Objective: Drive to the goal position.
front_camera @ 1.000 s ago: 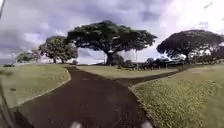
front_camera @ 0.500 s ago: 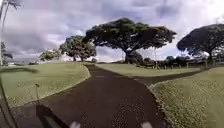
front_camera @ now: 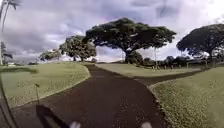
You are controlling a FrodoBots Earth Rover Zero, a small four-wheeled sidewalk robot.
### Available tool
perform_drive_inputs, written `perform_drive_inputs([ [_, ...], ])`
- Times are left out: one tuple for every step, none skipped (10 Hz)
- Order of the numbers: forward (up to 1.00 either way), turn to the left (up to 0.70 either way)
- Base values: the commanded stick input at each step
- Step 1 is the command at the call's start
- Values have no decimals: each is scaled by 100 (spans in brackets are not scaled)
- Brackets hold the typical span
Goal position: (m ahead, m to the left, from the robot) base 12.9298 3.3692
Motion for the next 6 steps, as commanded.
perform_drive_inputs([
  [70,0],
  [70,0],
  [70,0],
  [70,0],
  [70,0],
  [70,0],
])
